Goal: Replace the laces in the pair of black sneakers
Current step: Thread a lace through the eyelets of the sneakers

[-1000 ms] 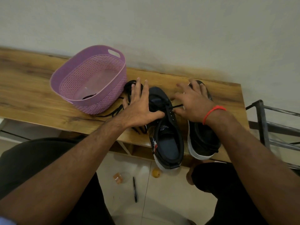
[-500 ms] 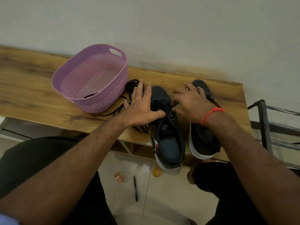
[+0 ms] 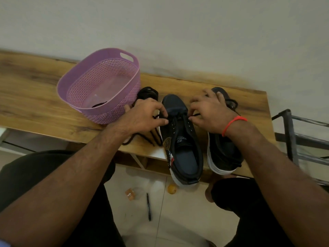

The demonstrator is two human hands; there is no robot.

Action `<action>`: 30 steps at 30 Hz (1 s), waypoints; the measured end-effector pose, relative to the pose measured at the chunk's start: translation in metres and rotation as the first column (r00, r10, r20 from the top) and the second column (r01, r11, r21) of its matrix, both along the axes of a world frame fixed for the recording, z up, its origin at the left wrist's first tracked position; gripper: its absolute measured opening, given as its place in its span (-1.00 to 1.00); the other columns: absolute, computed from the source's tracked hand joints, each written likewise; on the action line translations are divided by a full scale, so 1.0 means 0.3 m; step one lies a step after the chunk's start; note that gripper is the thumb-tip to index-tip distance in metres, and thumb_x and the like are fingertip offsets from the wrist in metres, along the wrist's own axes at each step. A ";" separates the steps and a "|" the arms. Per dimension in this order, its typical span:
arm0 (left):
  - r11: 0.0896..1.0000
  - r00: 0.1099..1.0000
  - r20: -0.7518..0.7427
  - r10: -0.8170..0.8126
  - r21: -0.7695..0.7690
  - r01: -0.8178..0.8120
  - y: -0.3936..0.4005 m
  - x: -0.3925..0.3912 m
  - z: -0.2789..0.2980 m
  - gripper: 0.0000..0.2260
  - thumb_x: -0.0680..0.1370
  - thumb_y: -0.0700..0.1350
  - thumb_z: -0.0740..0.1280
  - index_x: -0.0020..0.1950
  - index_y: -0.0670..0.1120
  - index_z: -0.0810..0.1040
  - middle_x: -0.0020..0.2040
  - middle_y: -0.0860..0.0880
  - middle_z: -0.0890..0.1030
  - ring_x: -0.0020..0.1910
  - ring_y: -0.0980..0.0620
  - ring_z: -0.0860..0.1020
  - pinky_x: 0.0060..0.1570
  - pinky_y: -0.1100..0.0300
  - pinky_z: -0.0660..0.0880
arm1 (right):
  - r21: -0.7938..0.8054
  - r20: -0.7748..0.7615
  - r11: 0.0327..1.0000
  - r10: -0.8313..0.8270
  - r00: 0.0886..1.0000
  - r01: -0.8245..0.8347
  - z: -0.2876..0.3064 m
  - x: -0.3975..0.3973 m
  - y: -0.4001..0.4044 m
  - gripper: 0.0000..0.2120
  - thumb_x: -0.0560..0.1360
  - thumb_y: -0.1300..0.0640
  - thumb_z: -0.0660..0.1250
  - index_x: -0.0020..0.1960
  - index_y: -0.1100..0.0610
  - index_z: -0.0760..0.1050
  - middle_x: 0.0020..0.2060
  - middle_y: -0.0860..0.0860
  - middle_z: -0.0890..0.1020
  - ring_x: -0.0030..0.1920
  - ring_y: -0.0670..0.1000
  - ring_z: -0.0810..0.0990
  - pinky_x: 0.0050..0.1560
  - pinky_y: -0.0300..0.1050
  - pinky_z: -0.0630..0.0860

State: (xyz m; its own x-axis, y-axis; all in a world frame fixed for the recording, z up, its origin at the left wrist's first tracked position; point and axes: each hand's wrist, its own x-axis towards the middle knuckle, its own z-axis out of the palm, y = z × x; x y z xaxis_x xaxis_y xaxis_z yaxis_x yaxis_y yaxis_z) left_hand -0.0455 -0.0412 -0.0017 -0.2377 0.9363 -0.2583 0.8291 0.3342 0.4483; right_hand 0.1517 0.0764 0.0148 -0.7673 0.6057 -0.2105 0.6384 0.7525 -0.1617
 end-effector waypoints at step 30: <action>0.999 0.995 -0.096 0.000 0.040 0.004 0.000 -0.001 0.018 -0.85 0.49 0.21 0.46 -0.22 0.27 0.54 0.42 0.20 0.46 0.47 0.01 0.34 0.37 -0.29 0.18 | -0.011 0.044 0.999 0.040 0.998 -0.039 0.028 0.063 0.070 -0.91 0.47 -0.03 0.40 -0.11 -0.11 0.49 0.19 -0.02 0.49 0.41 0.17 0.25 0.46 0.26 0.14</action>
State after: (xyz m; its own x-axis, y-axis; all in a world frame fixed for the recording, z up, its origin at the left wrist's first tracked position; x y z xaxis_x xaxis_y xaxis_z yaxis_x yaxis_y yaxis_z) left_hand -0.0458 -0.0412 0.0036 -0.2578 0.9460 -0.1968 0.8693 0.3160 0.3800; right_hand 0.1707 0.0974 0.0232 -0.7806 0.5728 -0.2503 0.6148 0.7759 -0.1418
